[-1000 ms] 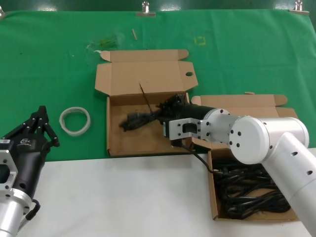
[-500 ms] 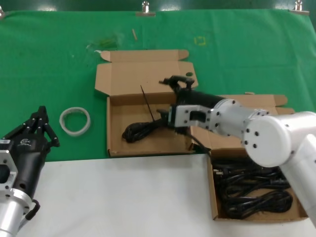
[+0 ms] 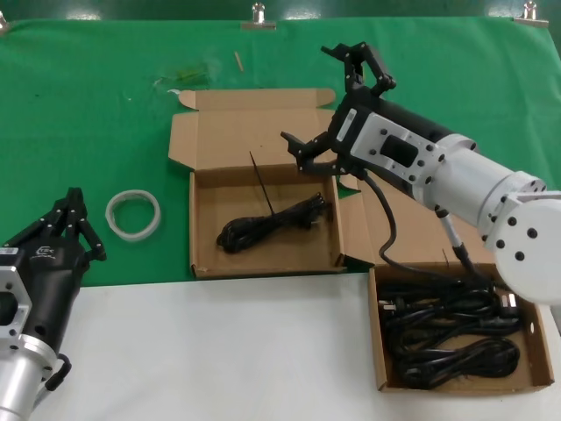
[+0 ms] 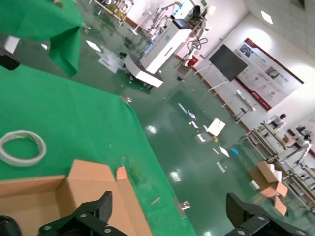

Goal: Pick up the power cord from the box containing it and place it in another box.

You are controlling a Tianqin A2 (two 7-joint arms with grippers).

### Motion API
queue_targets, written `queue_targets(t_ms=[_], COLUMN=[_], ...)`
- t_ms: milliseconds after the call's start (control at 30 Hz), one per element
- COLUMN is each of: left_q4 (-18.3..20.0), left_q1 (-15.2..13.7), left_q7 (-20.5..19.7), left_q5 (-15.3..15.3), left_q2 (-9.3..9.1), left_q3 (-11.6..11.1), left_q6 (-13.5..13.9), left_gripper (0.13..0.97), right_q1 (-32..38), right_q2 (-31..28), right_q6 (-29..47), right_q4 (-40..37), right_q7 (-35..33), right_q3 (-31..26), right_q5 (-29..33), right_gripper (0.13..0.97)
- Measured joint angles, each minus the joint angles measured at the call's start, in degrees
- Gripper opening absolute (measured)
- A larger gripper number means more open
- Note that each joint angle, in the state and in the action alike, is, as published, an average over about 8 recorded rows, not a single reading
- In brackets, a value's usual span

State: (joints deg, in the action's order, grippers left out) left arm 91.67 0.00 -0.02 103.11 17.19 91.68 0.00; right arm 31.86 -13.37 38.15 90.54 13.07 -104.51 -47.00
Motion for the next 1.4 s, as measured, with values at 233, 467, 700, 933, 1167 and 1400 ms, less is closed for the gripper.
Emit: queue_targets(t_ms=[233, 467, 700, 933, 1167, 1400], left_q4=[0.00, 0.00, 0.00, 0.00, 0.00, 0.00], left_q1=[0.00, 0.00, 0.00, 0.00, 0.00, 0.00], left_q7=[0.00, 0.00, 0.00, 0.02, 0.02, 0.02], left_q5=[0.00, 0.01, 0.00, 0.01, 0.01, 0.01], left_q2=[0.00, 0.00, 0.00, 0.00, 0.00, 0.00], left_q3=[0.00, 0.00, 0.00, 0.00, 0.00, 0.00], left_q6=[0.00, 0.00, 0.00, 0.00, 0.00, 0.00], left_gripper=[0.190, 0.277, 0.328, 0.487, 0.542, 0.585], right_q1=[-2.55, -5.59, -8.67, -11.76, -14.83, -17.94], right_q2=[-0.31, -0.68, -1.05, -1.41, -1.78, -2.15], right_q6=[-3.08, -6.72, -10.41, -14.09, -17.77, -21.45], right_q4=[0.02, 0.14, 0.26, 0.37, 0.49, 0.61], right_q7=[-1.12, -2.36, -3.62, -4.88, -6.13, -7.38], right_q3=[1.00, 2.22, 3.47, 4.71, 5.96, 7.22], right_q5=[-4.52, -9.88, -15.31, -20.72, -26.15, -31.56], right_gripper=[0.823, 0.911, 0.957, 0.964, 0.966, 0.966])
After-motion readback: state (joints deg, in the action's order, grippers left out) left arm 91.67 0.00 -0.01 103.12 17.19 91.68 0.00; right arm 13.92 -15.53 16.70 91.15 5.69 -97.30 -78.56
